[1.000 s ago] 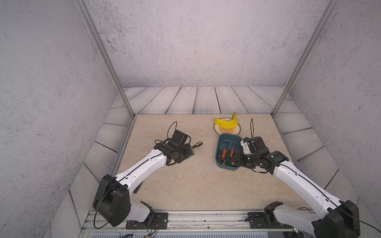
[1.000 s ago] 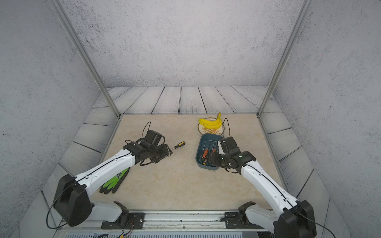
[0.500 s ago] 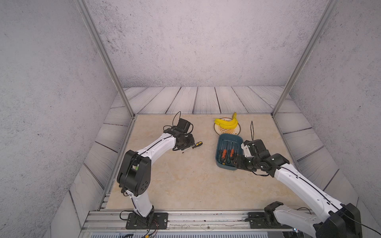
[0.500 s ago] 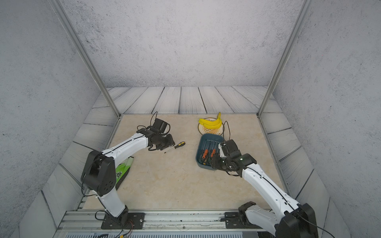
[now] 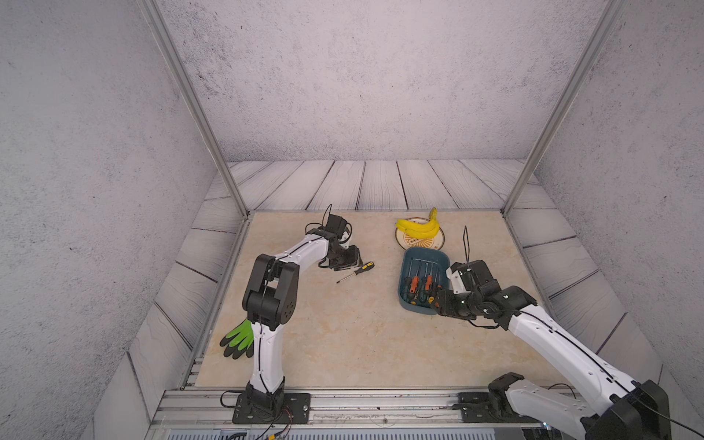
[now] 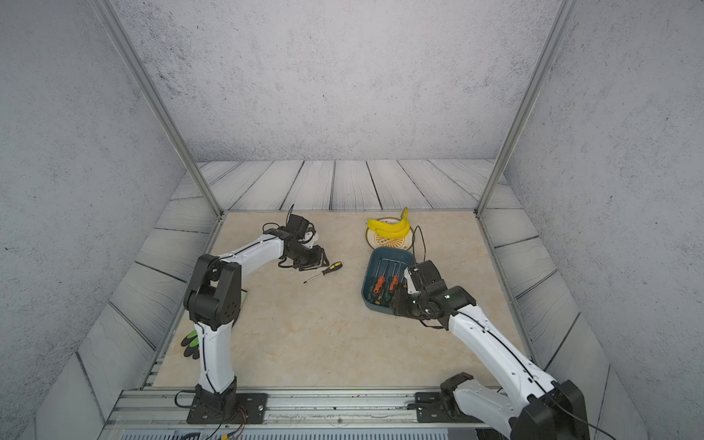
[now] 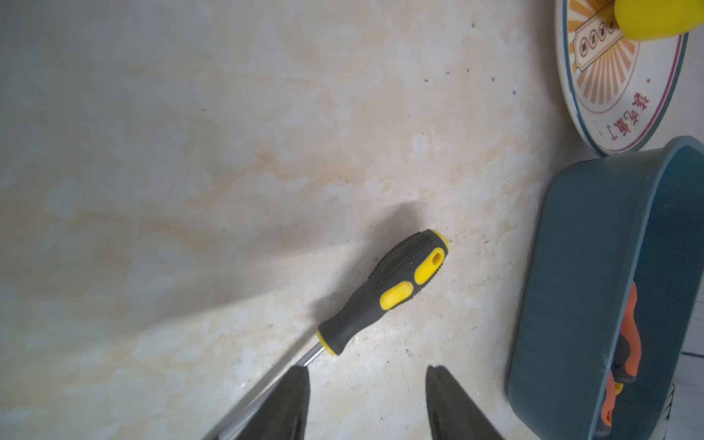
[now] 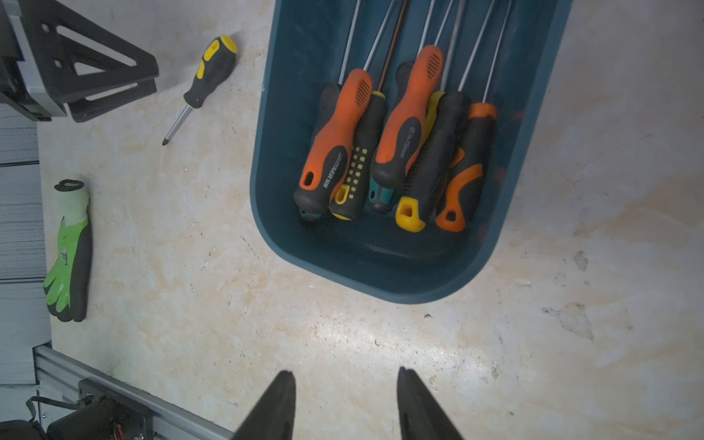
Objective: Put the screwdriver on the desktop into the storage box
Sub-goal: Pick up the screwdriver from the center of the board.
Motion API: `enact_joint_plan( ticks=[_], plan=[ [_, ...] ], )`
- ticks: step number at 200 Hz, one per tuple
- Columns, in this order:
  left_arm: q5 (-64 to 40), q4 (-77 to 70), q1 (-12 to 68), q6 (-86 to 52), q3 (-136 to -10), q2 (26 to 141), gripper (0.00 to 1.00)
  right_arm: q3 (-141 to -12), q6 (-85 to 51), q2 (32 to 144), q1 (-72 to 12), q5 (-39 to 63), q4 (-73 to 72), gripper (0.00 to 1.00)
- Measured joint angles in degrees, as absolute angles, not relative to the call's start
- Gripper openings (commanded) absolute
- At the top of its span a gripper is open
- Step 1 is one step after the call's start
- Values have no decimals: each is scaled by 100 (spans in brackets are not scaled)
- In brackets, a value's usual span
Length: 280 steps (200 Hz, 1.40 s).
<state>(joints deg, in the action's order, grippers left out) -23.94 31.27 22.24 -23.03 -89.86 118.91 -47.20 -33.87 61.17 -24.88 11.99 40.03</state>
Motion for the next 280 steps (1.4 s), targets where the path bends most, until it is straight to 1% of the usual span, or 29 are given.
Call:
enact_joint_plan(
  ticks=[54, 112, 128, 190, 209, 224, 241, 251, 271, 280],
  plan=[
    [-2495, 3297, 2224, -1726, -9480, 12296, 52, -4705, -3387, 6117, -2488, 1201, 4025, 48],
    [-2488, 3361, 2226, -1551, -9343, 12444, 52, -4705, -3387, 6147, -2488, 1205, 4021, 48],
    [-2456, 3291, 2237, -1542, -9214, 12444, 50, -4705, -3387, 6195, -2488, 1210, 4010, 48],
    [-1723, 3183, 2550, -1284, -9019, 12344, 46, -4698, -3391, 6241, -2488, 1208, 3999, 48],
    [-1428, 3186, 2692, -1170, -9004, 12326, 43, -4661, -3391, 6241, -2488, 1208, 3979, 48],
    [-1210, 3192, 2788, -1087, -9004, 12326, 37, -4630, -3395, 6241, -2488, 1208, 3972, 48],
    [-954, 3208, 2877, -987, -9004, 12326, 35, -4619, -3398, 6241, -2488, 1208, 3966, 48],
    [-821, 3212, 2923, -937, -9004, 12326, 32, -4619, -3398, 6241, -2488, 1208, 3959, 48],
    [-515, 3205, 3026, -814, -8973, 12315, 21, -4617, -3404, 6241, -2488, 1205, 3959, 48],
    [-403, 3203, 3068, -753, -8965, 12313, 19, -4611, -3404, 6241, -2488, 1205, 3959, 48]
  ],
)
